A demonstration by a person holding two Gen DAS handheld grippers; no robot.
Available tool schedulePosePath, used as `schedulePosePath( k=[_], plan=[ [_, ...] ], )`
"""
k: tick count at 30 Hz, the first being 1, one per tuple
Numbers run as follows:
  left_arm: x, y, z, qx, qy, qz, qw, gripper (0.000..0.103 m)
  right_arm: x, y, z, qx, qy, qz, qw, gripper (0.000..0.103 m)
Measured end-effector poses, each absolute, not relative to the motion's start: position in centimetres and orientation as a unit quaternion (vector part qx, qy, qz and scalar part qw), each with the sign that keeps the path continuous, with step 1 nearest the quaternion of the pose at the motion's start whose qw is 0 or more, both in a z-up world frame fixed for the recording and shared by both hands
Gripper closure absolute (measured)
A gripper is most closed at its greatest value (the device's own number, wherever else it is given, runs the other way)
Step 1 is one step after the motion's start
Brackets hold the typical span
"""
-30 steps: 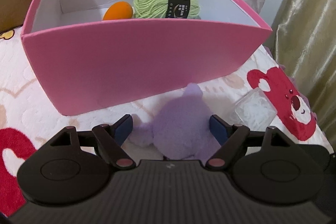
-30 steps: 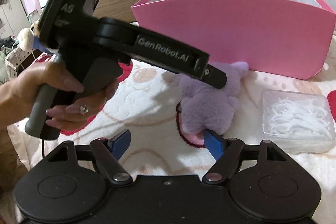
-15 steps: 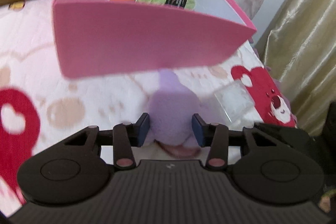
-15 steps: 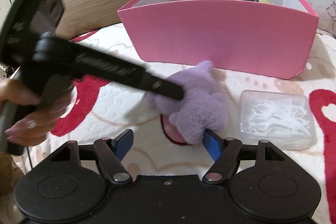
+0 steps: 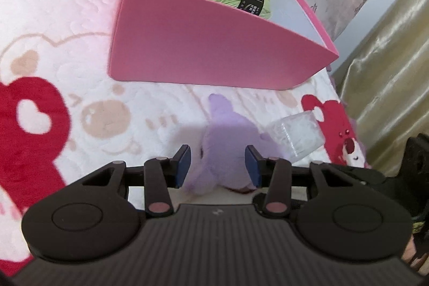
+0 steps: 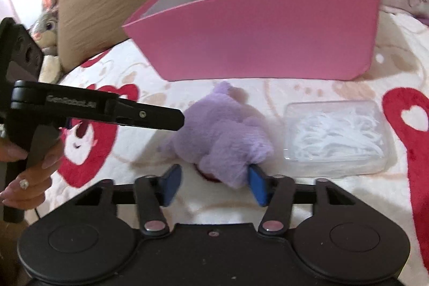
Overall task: Organize objects
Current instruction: 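Close the left tool on the lavender plush toy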
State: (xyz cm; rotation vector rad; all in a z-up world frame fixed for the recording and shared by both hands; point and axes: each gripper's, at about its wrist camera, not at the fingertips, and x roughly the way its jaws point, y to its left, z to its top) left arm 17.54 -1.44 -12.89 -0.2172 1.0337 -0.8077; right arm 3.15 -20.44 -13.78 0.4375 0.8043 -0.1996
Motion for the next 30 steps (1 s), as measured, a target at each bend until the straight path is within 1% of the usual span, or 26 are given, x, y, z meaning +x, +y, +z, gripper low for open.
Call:
schedulePosePath(
  k=[1, 2, 5, 7, 13, 21, 30],
  plan=[
    [17.7, -1.8, -13.1, -0.103, 0.482, -0.375, 0.785, 0.061, 3.1, -20.6, -14.0, 0.211, 0.389, -0.103, 0.891, 0.061],
    [17.7, -2.1, -13.4, -0.104, 0.484, -0.374, 0.784, 0.065, 3.1, -20.8, -14.3, 0.212, 0.39, -0.112, 0.889, 0.063],
    [17.4, -3.5, -14.4, -0.093, 0.496, -0.362, 0.784, 0.069, 3.1, -21.2, -14.6, 0.218, 0.393, -0.125, 0.884, 0.064],
    [16.9, -3.6, -14.2, -0.099, 0.486, -0.361, 0.79, 0.071, 3.2, -21.1, -14.7, 0.21, 0.396, -0.129, 0.885, 0.064],
    [16.4, -3.4, -14.3, -0.108, 0.491, -0.349, 0.791, 0.075, 3.7, -20.7, -15.2, 0.181, 0.385, -0.144, 0.893, 0.062],
    [14.4, -3.3, -13.3, -0.098, 0.473, -0.347, 0.804, 0.075, 3.3, -20.2, -14.8, 0.155, 0.388, -0.142, 0.897, 0.062],
    [11.4, -2.0, -11.8, -0.093, 0.464, -0.355, 0.806, 0.075, 1.9, -17.2, -13.0, 0.094, 0.4, -0.127, 0.903, 0.062]
  ],
)
